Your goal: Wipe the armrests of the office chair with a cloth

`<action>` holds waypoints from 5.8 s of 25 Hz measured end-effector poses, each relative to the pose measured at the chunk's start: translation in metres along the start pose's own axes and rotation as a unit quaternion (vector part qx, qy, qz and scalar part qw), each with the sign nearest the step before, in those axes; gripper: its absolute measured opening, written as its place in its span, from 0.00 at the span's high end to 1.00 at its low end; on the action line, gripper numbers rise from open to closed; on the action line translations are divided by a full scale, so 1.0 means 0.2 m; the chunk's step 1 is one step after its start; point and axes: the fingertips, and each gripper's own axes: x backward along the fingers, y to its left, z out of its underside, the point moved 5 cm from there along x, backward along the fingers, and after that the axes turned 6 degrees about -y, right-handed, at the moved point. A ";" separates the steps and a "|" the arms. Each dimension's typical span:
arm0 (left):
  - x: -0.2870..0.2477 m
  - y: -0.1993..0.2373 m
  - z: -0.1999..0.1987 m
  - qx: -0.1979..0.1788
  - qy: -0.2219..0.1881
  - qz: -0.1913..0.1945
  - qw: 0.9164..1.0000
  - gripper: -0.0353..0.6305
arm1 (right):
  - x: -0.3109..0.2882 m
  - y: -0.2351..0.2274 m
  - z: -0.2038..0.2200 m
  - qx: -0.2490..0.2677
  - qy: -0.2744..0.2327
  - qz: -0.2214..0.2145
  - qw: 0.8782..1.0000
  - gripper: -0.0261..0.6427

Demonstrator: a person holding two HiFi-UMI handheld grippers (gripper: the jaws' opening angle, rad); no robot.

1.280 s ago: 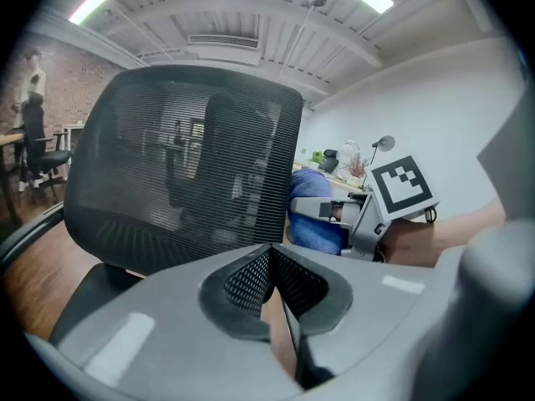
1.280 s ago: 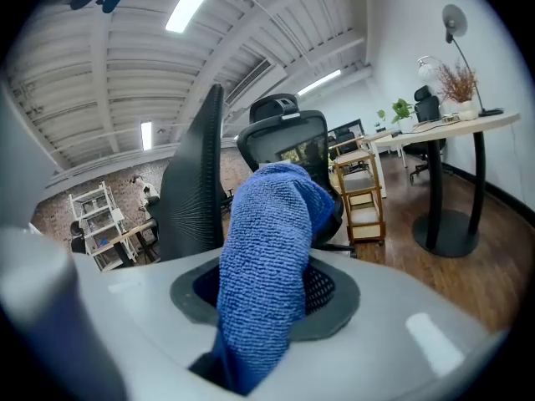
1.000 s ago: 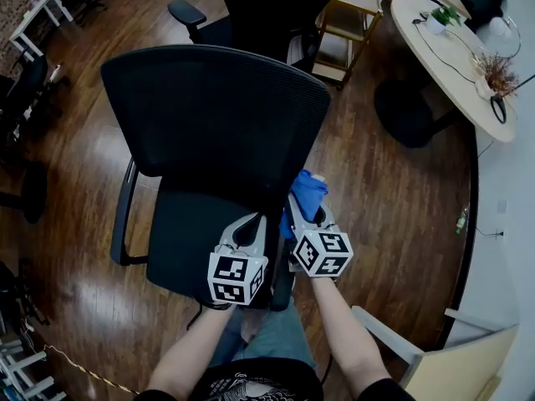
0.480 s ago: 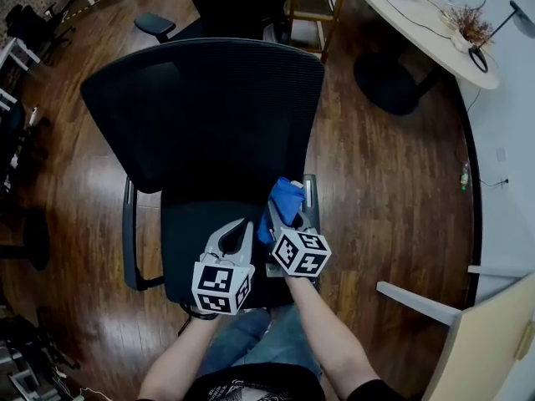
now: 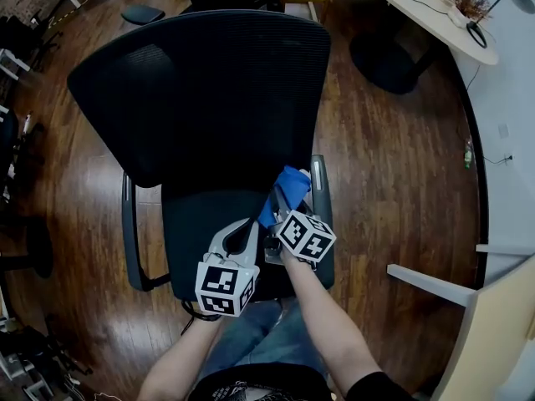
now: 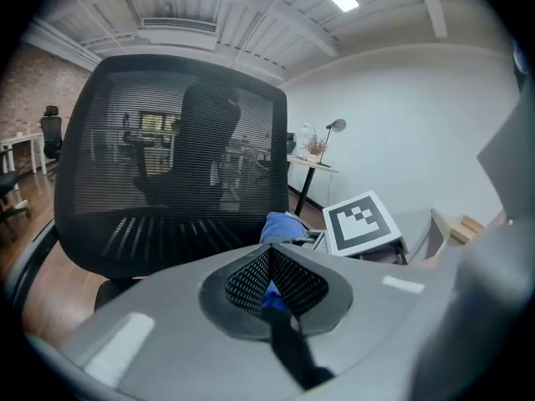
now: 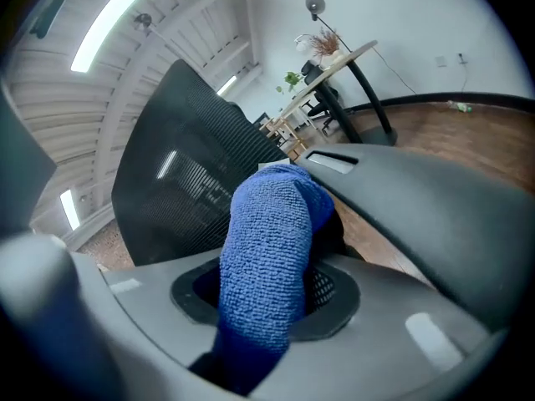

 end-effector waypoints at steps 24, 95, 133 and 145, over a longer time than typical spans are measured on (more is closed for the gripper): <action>0.19 -0.09 0.19 0.012 0.013 0.030 0.999 0.94 | 0.48 -0.02 0.26 -0.023 -0.016 0.037 0.999 0.75; 0.38 -0.88 0.82 -0.078 0.063 0.122 0.988 0.94 | 1.35 -0.73 0.42 -0.075 -0.119 -0.019 0.990 0.75; 0.19 -0.99 0.95 -0.078 0.058 0.122 0.988 0.94 | 1.23 -0.87 0.30 -0.092 -0.116 -0.096 0.984 0.75; 0.11 -0.89 1.05 -0.096 0.078 0.117 0.985 0.94 | 1.02 -0.96 0.48 -0.027 0.008 -0.145 0.989 0.75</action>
